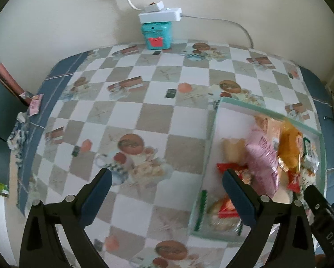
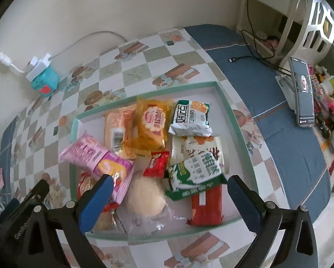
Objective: Organize snacks
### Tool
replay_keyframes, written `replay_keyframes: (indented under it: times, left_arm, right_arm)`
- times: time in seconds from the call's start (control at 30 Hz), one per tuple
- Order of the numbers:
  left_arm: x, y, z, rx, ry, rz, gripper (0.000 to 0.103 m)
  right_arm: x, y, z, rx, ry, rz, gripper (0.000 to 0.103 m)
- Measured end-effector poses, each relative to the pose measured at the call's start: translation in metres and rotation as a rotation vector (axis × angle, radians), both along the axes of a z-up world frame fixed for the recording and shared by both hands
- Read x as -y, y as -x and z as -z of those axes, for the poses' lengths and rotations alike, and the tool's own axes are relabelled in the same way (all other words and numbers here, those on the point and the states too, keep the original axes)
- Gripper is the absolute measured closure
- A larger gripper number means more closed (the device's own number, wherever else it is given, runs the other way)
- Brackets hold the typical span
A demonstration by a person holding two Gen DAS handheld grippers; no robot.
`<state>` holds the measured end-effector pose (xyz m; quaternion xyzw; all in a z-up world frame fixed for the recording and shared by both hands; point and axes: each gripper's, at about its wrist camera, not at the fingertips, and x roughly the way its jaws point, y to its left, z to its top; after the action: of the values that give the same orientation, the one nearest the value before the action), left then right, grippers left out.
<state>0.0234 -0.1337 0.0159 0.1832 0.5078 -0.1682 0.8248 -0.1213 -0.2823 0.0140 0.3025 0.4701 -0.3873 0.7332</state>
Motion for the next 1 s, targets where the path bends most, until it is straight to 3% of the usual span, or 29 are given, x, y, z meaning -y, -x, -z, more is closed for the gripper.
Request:
replay_keyframes:
  times: [0.43, 0.57, 1.0]
  left_arm:
    - [-0.072, 0.016, -0.017, 0.016, 0.003, -0.085, 0.004]
    - [-0.096, 0.024, -0.010, -0.026, 0.026, -0.091, 0.004]
    - [-0.136, 0.043, 0.008, -0.024, -0.038, -0.108, 0.004]
  right_arm:
    - [-0.050, 0.023, -0.015, 0.055, 0.060, 0.006, 0.000]
    - [-0.067, 0.030, -0.018, 0.064, 0.084, -0.025, 0.000]
    - [-0.110, 0.036, -0.003, 0.014, 0.108, -0.109, 0.000]
